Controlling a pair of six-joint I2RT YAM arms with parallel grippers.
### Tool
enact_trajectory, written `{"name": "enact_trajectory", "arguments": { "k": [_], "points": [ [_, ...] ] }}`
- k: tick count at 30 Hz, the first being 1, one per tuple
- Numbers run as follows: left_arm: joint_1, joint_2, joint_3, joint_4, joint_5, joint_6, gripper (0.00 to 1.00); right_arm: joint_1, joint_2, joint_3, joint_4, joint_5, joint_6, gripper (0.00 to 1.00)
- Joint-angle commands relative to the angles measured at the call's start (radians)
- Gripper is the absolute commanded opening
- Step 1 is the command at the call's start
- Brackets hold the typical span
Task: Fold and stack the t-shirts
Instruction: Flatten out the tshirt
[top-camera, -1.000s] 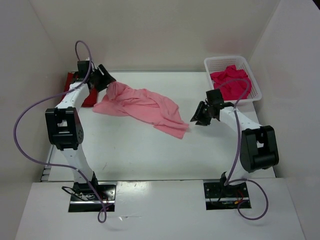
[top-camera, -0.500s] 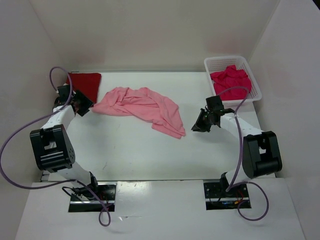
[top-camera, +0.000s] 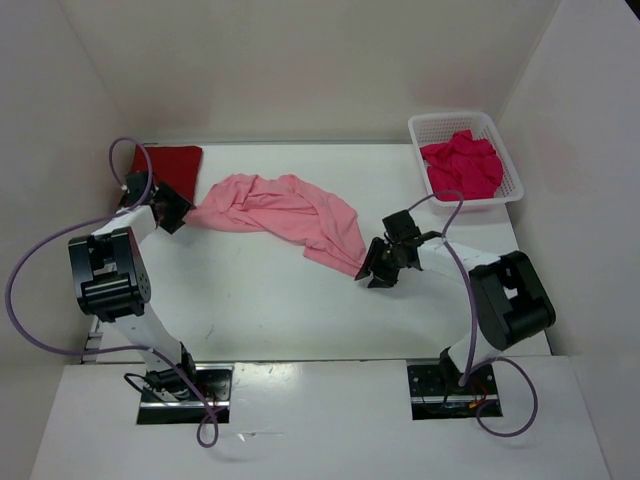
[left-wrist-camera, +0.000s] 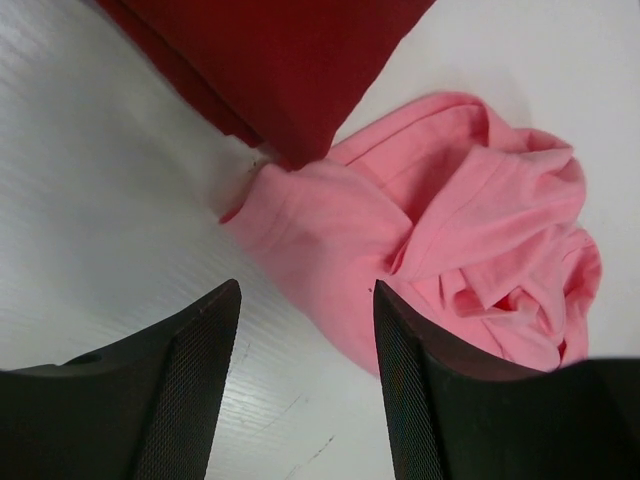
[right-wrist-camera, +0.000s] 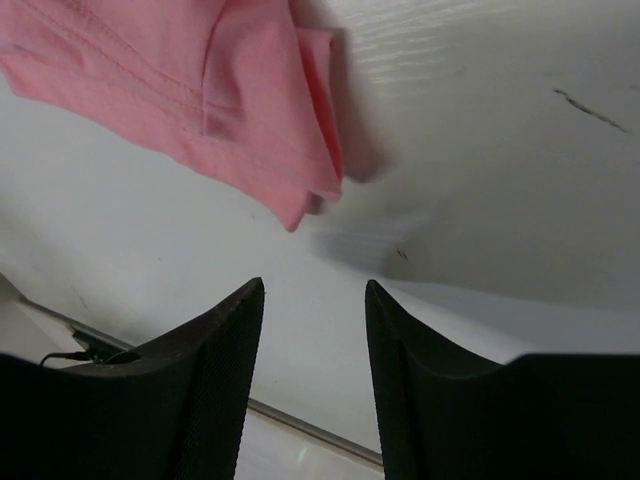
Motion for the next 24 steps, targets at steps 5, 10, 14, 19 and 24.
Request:
{"name": "enact_trajectory", "arguments": {
  "k": [5,10,14,19,24],
  "points": [
    [-0.025,-0.075,-0.072,0.051,0.02,-0.006,0.62,0.029,0.068,-0.009,0.171,0.102,0.14,0.37],
    [-0.025,-0.063,-0.051,0.051,0.011,0.005,0.62,0.029,0.068,-0.028,0.194,0.17,0.18,0.31],
    [-0.036,0.003,0.006,0.051,-0.016,0.005,0.65,0.029,0.126,-0.006,0.205,0.17,0.18,0.21],
    [-0.059,0.087,0.058,0.037,-0.036,-0.006,0.56,0.029,0.118,0.017,0.174,0.184,0.171,0.0],
    [-0.093,0.13,0.109,0.037,-0.027,-0.033,0.28,0.02,-0.005,0.072,0.074,0.228,0.116,0.0]
  ]
}}
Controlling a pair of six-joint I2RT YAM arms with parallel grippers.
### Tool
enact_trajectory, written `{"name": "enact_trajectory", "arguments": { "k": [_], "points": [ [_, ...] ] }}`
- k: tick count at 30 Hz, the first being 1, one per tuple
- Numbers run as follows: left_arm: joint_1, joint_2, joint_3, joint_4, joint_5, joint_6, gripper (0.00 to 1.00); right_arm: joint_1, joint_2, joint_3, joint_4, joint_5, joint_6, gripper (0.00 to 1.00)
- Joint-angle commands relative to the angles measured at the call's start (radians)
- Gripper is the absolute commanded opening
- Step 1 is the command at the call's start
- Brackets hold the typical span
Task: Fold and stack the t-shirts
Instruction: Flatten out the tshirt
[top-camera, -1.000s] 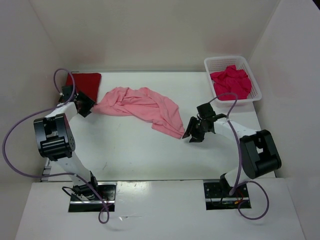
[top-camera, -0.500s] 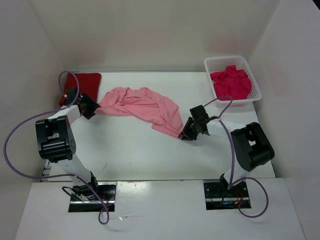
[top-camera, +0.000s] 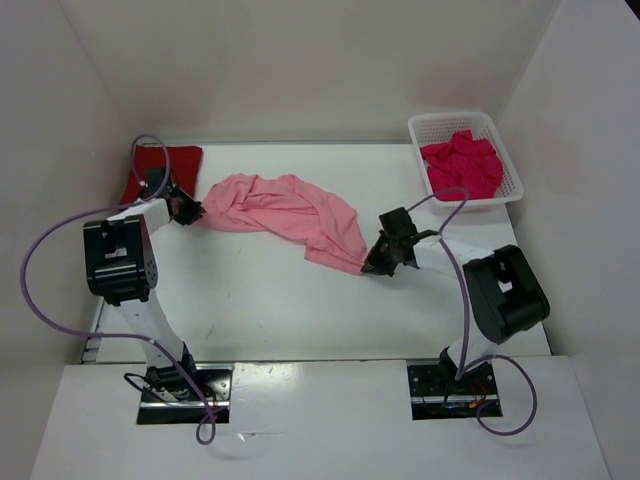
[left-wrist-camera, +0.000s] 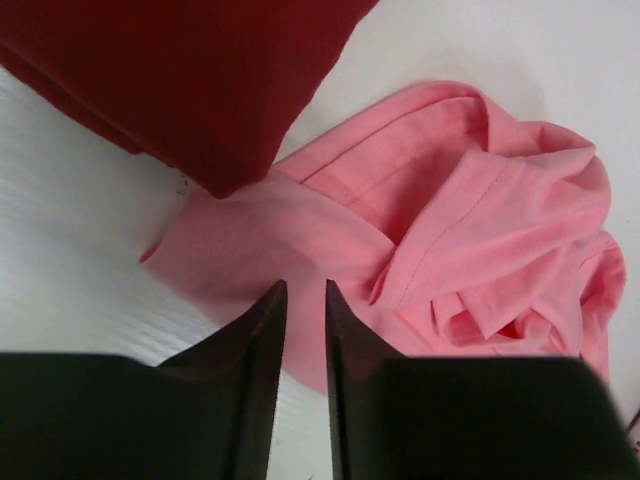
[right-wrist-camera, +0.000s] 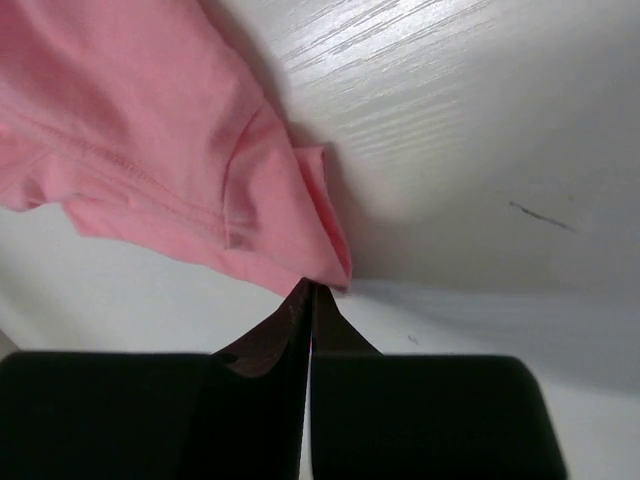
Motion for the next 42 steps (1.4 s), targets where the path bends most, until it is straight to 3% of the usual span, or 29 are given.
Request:
{"name": "enact_trajectory", "arguments": {
  "k": [1,5,6,8,9,10,12,14,17,23,29,42],
  "points": [
    [-0.019,0.027,0.053,0.009,0.0,-0.019,0.26,-0.014,-0.123,0.056,-0.087,0.063,-0.045,0.0],
    [-0.029,0.037,0.029,-0.004,-0.02,-0.009,0.2,-0.068,-0.195,0.076,-0.131,0.016,-0.068,0.0],
    [-0.029,0.037,0.028,-0.023,-0.031,0.0,0.22,-0.068,-0.204,0.093,-0.142,0.006,-0.08,0.01],
    [-0.029,0.018,0.015,-0.041,-0.043,0.001,0.33,-0.097,-0.22,0.114,-0.173,-0.006,-0.108,0.01],
    [-0.029,-0.003,-0.029,-0.024,-0.043,0.001,0.53,-0.107,-0.23,0.114,-0.182,-0.006,-0.126,0.01],
    [-0.029,-0.028,-0.051,-0.024,-0.083,0.001,0.63,-0.116,-0.241,0.114,-0.182,-0.027,-0.136,0.01],
    [-0.029,-0.104,-0.105,-0.001,-0.106,0.001,0.71,-0.154,-0.253,0.114,-0.216,-0.027,-0.16,0.0],
    [-0.029,-0.153,-0.114,-0.011,-0.106,0.01,0.72,-0.218,-0.289,0.101,-0.262,-0.038,-0.185,0.0],
    [-0.029,-0.222,-0.165,-0.011,-0.117,0.031,0.72,-0.338,-0.373,0.055,-0.31,-0.038,-0.26,0.0],
    [-0.029,-0.287,-0.214,-0.03,-0.138,0.013,0.65,-0.351,-0.363,0.045,-0.322,-0.098,-0.269,0.0],
    [-0.029,-0.112,-0.053,-0.056,-0.091,-0.012,0.5,-0.34,-0.341,0.036,-0.294,-0.127,-0.269,0.0],
    [-0.144,-0.046,0.014,-0.056,-0.184,0.074,0.48,-0.281,-0.309,0.009,-0.23,-0.147,-0.26,0.0]
  ]
}}
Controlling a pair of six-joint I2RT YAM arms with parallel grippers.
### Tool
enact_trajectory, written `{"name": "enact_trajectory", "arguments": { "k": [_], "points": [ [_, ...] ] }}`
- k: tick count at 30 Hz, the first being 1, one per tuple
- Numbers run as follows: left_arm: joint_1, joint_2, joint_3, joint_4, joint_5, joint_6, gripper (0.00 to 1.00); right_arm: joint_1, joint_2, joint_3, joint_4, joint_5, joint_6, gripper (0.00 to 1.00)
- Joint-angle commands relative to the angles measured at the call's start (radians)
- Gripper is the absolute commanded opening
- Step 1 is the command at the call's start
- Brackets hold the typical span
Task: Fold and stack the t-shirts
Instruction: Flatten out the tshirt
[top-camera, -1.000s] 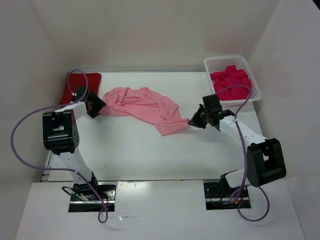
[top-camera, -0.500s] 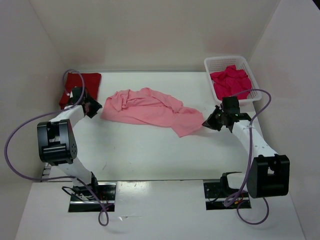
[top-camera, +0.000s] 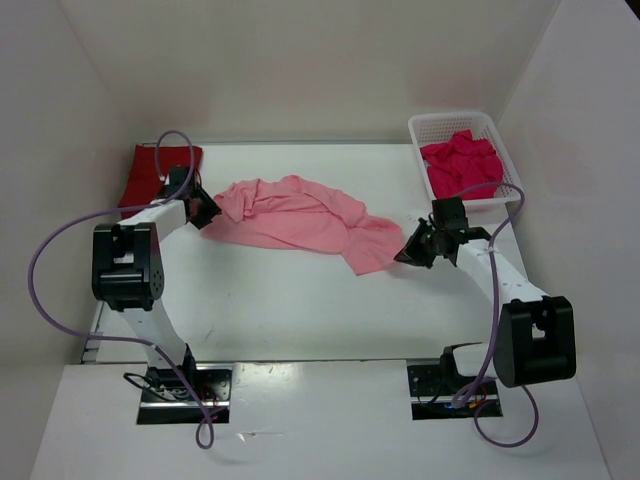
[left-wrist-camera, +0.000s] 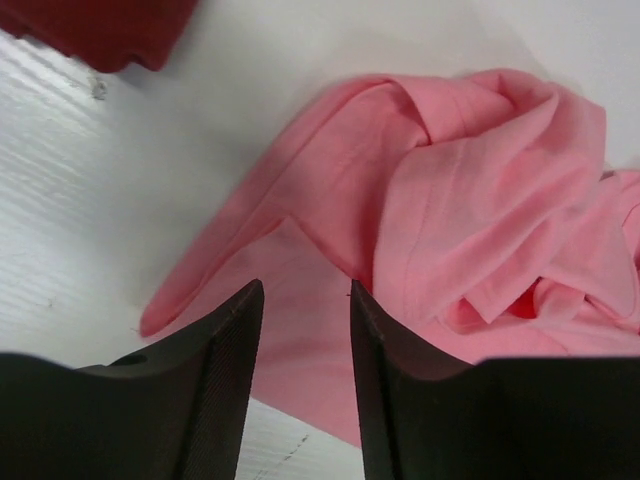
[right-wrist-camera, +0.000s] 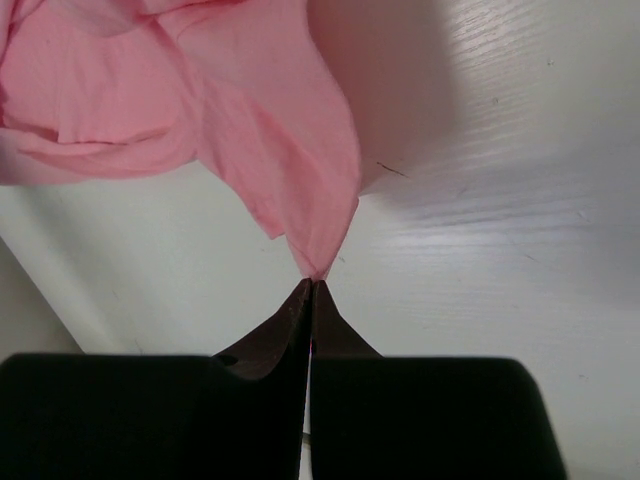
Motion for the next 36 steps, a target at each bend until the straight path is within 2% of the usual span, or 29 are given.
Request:
{"name": "enact_trajectory", "arguments": {
  "k": [1,7,10,20,28,31,36],
  "points": [
    [-0.023,0.021,0.074,-0.002,-0.063,0.05,0.46,0.011,0.006,-0.017,0.047,-0.008,-0.01,0.0],
    [-0.024,0.072,0.093,-0.047,-0.136,0.096,0.43,0.011,-0.004,-0.017,0.047,-0.008,-0.01,0.0],
    [-0.024,0.072,0.08,-0.036,-0.162,0.107,0.49,0.021,-0.004,-0.017,0.047,-0.008,-0.01,0.01],
    [-0.024,0.137,0.119,-0.045,-0.151,0.128,0.45,0.03,-0.013,-0.026,0.056,-0.008,0.0,0.01],
    [-0.024,0.128,0.146,-0.036,-0.131,0.128,0.45,0.039,-0.013,-0.035,0.065,-0.017,0.009,0.01],
    [-0.024,0.128,0.155,-0.027,-0.12,0.128,0.44,0.039,-0.013,-0.035,0.065,-0.017,0.009,0.01],
    [-0.024,0.128,0.143,-0.027,-0.111,0.128,0.35,0.039,-0.013,-0.035,0.074,-0.017,0.009,0.01]
  ]
}}
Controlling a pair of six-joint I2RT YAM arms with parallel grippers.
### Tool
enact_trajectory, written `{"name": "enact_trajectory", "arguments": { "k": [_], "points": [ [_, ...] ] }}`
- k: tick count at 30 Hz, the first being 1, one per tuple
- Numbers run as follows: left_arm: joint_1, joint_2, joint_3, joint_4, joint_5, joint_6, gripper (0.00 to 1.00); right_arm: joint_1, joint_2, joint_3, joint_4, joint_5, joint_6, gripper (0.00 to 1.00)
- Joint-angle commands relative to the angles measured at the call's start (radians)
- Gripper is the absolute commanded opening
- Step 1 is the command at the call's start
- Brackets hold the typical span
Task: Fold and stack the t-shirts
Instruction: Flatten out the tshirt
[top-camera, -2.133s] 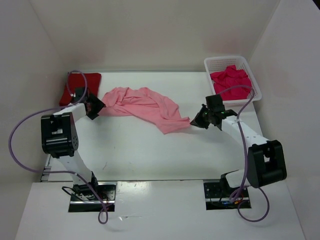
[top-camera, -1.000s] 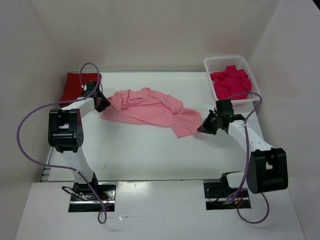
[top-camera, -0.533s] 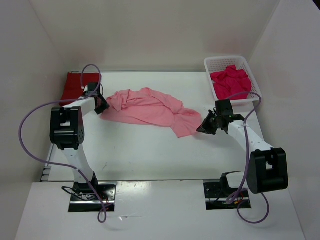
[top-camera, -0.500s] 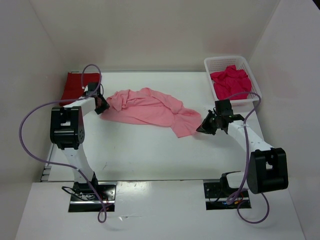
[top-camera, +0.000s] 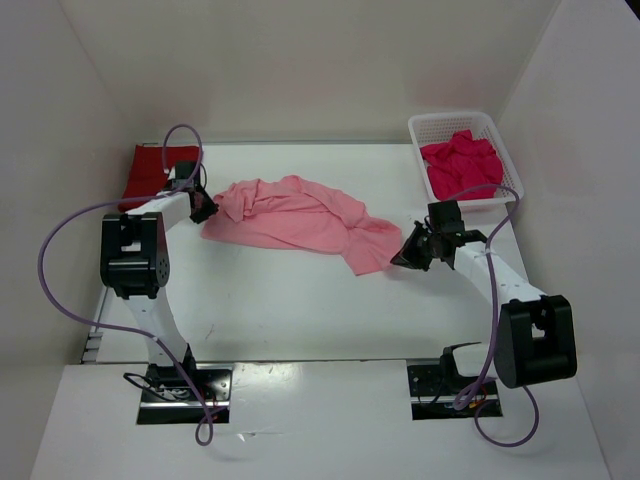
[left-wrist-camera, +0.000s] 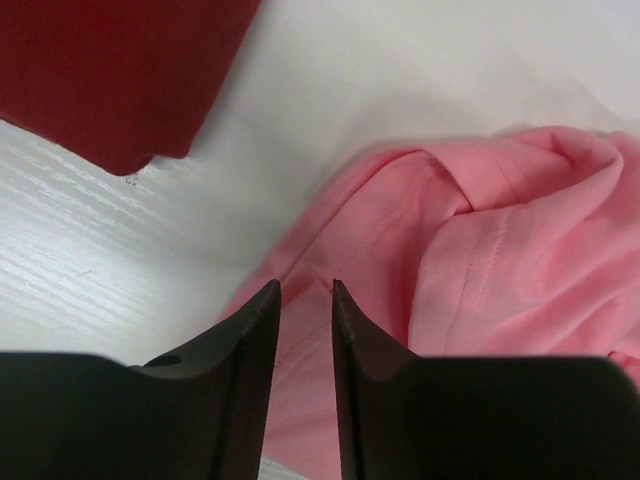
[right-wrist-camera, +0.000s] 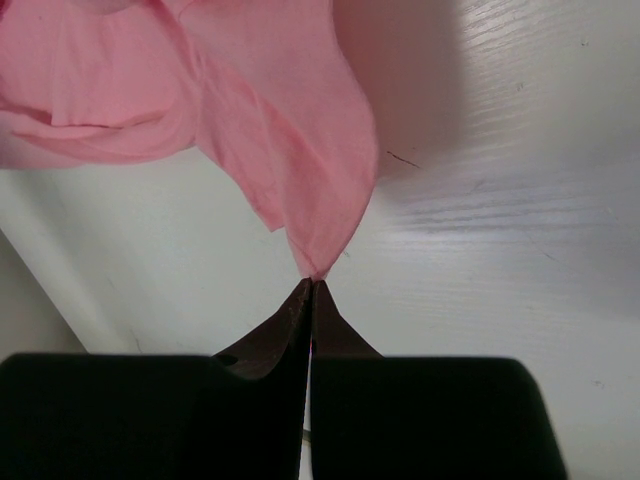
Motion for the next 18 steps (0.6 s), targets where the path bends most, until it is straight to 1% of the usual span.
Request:
{"name": "enact_trajectory", "arguments": {
  "k": [1,6,10,13,15,17,18],
  "points": [
    [0.003,0.008,0.008,0.017,0.014,0.019,0.33,0.01,-0.017,-0.005,0.039,-0.004,0.0,0.01],
    [0.003,0.017,-0.003,0.017,0.014,0.019,0.3,0.01,-0.017,-0.005,0.039,-0.004,0.0,0.01],
    [0.003,0.017,-0.003,0.007,0.014,0.019,0.4,0.01,-0.017,-0.005,0.039,-0.004,0.0,0.01],
    [0.003,0.017,-0.003,-0.002,0.024,0.029,0.4,0.01,-0.017,-0.005,0.039,-0.004,0.0,0.01],
    [0.003,0.028,-0.003,-0.016,0.024,0.029,0.39,0.01,-0.026,-0.005,0.039,-0.004,0.0,0.01],
    [0.003,0.028,0.007,-0.016,0.024,0.038,0.36,0.01,-0.026,-0.005,0.039,-0.004,0.0,0.01],
    [0.003,0.028,0.007,-0.016,0.024,0.039,0.32,0.01,-0.026,-0.005,0.039,-0.013,0.0,0.01]
  ]
}}
